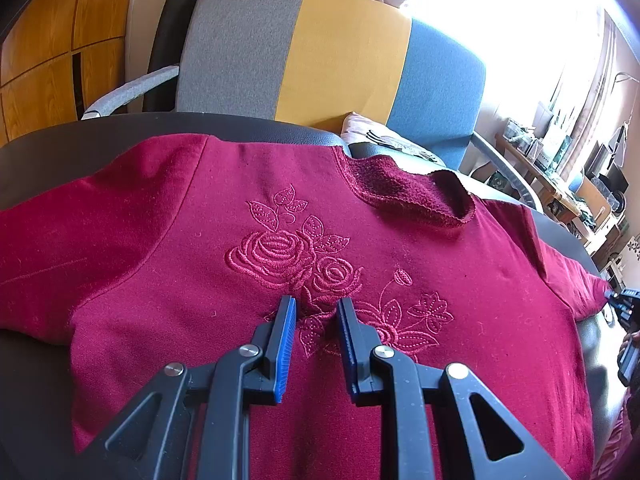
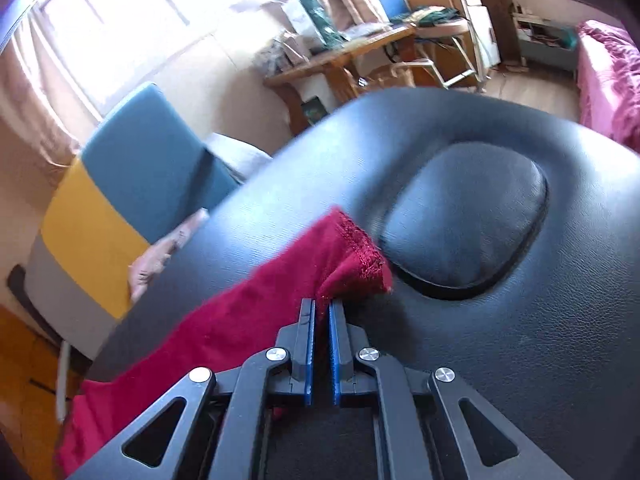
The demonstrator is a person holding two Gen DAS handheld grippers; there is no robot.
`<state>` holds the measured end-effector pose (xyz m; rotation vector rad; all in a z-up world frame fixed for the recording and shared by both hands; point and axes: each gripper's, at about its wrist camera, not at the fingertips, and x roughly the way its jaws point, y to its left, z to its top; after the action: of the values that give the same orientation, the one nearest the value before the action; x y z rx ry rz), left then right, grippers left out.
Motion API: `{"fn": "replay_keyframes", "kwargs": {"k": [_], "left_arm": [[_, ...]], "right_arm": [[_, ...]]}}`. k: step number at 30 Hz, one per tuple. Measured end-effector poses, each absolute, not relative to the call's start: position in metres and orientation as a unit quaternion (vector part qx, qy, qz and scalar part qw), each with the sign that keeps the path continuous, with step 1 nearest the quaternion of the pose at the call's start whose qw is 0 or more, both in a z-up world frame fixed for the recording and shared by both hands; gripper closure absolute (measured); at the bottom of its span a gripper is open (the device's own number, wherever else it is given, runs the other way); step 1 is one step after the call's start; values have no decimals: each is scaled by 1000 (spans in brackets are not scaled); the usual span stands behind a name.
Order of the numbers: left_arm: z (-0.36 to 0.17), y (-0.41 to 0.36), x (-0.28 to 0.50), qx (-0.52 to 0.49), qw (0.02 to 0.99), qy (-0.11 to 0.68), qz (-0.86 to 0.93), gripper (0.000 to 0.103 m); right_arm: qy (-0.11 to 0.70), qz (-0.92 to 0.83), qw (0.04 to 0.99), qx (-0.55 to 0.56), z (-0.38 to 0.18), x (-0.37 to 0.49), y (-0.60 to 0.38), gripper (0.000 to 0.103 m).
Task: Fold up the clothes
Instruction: 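Move the right gripper to the sweatshirt sleeve cuff and close on it, then lift the held sleeve with the right gripper, lay it across the back, release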
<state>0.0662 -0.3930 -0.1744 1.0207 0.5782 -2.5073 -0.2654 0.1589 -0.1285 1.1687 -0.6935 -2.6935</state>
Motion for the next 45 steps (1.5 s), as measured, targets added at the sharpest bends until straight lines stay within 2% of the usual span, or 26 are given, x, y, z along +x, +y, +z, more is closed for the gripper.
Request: {"fn": "replay_keyframes", "kwargs": {"k": [6, 13, 22, 27, 32, 34, 36, 39, 45], "left_arm": [[-175, -392, 67, 361, 185, 208, -890, 82], [-175, -394, 68, 357, 180, 218, -891, 82], [-175, -397, 71, 351, 174, 231, -891, 82], [-176, -399, 72, 347, 169, 240, -891, 82], [-176, -400, 72, 346, 168, 243, -890, 82], [-176, -400, 72, 346, 168, 244, -890, 82], [-176, -399, 71, 347, 168, 243, -890, 82], [-175, -398, 70, 350, 170, 241, -889, 82], [-162, -389, 61, 372, 168, 251, -878, 81]], "right_arm": [[-208, -897, 151, 360, -85, -256, 111, 96], [-155, -876, 286, 356, -55, -220, 0, 96], [-111, -816, 397, 405, -96, -160, -144, 96], [-39, -805, 411, 426, -126, -127, -188, 96], [-19, -801, 413, 433, -131, -113, -188, 80], [-18, -806, 412, 424, -125, -108, -180, 63], [-7, -812, 417, 407, -115, -96, -170, 57], [24, -812, 421, 403, -113, -80, -160, 57], [99, -816, 401, 405, -144, -46, -148, 52]]}}
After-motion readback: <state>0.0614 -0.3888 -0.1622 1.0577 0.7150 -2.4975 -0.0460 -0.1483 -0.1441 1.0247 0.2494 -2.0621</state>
